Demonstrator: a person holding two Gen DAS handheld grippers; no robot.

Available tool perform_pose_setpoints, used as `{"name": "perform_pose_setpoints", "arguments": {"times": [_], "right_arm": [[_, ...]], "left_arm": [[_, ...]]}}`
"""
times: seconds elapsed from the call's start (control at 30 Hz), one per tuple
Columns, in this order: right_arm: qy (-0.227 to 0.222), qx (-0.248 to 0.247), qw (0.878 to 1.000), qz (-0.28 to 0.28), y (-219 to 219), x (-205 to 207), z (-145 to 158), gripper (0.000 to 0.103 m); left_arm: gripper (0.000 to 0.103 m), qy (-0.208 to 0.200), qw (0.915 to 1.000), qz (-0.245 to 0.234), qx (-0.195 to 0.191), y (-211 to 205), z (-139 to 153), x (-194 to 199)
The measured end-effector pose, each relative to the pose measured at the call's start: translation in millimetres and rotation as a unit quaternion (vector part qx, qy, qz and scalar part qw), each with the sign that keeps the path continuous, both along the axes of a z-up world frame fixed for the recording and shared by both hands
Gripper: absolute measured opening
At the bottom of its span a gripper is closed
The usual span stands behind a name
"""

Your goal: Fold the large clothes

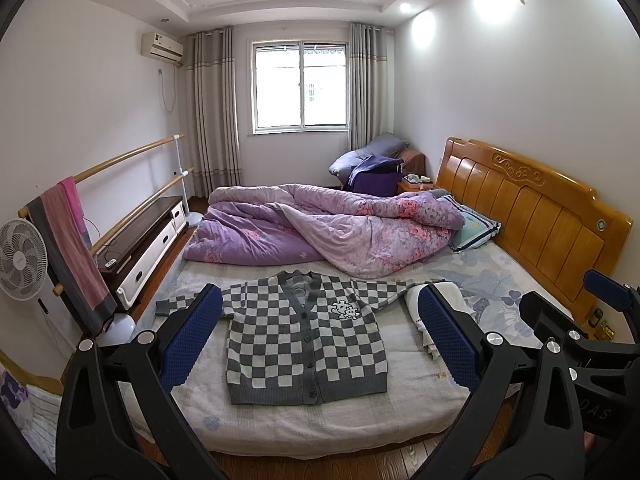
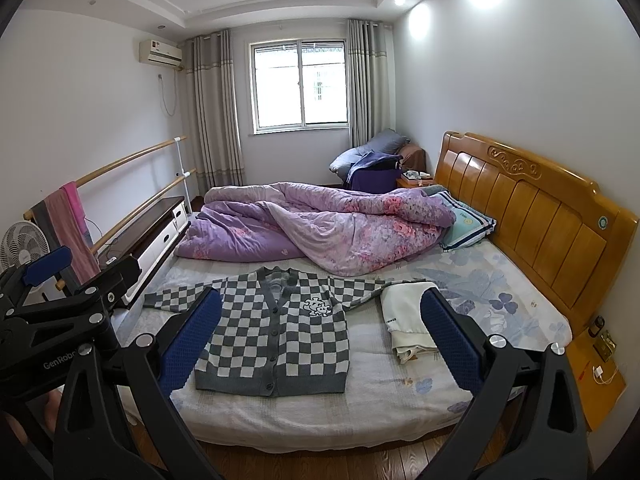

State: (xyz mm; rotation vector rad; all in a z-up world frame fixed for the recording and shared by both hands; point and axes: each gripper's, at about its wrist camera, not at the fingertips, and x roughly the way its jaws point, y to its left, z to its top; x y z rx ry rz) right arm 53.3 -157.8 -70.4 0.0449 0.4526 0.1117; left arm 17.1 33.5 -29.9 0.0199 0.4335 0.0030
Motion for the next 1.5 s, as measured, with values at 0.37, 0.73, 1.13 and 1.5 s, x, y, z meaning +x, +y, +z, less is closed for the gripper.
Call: {"name": "perform_pose_setpoints", "arguments": {"times": [0.37,0.73,1.13,1.5], "right_arm": [[0.008,-0.001,1.0,-0.008,12.2,2.9,3.4,0.096],[0.02,-0.003,1.0,-0.019,31.9,7.4,6.0,0.096],[0.041,-0.006,0.999,-0.027,44.5,26.4,-3.5,0.096],[0.063,-0.003,0.998,0.012,14.2,97.6,-26.3,0.096]], "left_arm": [[0.098,0.007,0.9999,-0.009,-0.003,9.3,-5.7,16.4],[0.098,0.021,0.9995,-0.022,-0.004,30.8,-5.2,28.3],[0.098,0.048,0.9985,-0.028,-0.003,41.9,-14.7,56.2],[0.098,0.072,0.9972,0.017,0.01,-0.7,-35.9,122.7]]}}
